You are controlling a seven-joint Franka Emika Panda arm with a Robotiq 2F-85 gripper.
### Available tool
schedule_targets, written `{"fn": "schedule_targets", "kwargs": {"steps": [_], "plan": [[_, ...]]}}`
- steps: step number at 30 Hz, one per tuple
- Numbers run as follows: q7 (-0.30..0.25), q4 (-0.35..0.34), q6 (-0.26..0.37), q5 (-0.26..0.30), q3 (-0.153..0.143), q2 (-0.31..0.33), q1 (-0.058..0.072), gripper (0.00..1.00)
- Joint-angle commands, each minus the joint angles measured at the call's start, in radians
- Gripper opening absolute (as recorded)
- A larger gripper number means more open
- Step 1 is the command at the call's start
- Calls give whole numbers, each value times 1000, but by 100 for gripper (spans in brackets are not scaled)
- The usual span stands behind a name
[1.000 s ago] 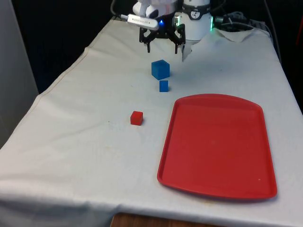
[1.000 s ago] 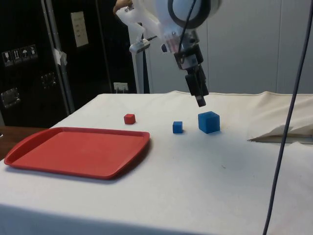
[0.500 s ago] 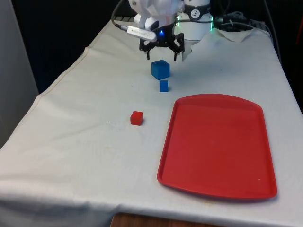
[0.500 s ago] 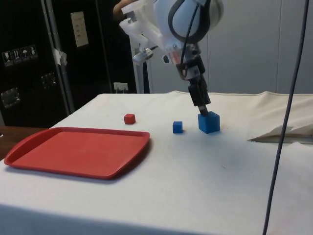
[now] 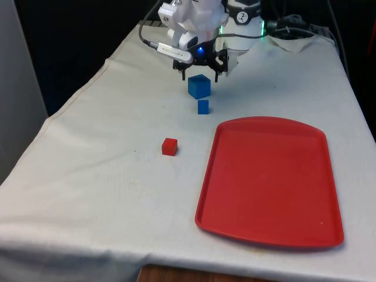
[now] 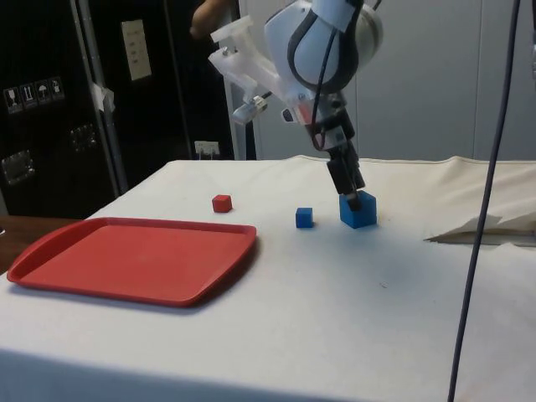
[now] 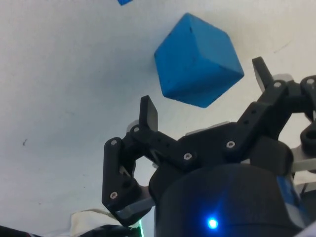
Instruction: Pick up the largest block and place it onto the tray.
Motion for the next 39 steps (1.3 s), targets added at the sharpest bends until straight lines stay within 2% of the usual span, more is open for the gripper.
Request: {"fn": "schedule_targets", "kwargs": {"steps": [1, 3, 10, 11, 12, 18, 19, 20, 25, 28, 30, 31, 36, 38, 39], "plan": [[-7, -5, 12, 8, 4, 0, -3, 100], [-2, 0, 0, 0, 0, 3, 0, 100], [-20, -4, 16, 12, 11, 25, -5, 100], [-10, -1, 2, 0, 3, 21, 0, 100], [-24, -3, 17, 14, 13, 29, -6, 100], [-56, 10, 27, 43, 25, 69, -11, 100], [-43, 8, 22, 28, 13, 68, 0, 100], [-63, 14, 28, 50, 26, 75, -11, 100], [-100, 28, 28, 88, 24, 106, -7, 100], [-97, 31, 23, 85, 18, 114, 0, 100], [-98, 31, 25, 88, 20, 112, -1, 100], [-97, 31, 25, 87, 19, 112, -1, 96], [-95, 31, 24, 85, 18, 113, 1, 37], [-96, 32, 22, 84, 18, 114, 0, 22], [-94, 32, 24, 84, 17, 113, 1, 22]]}}
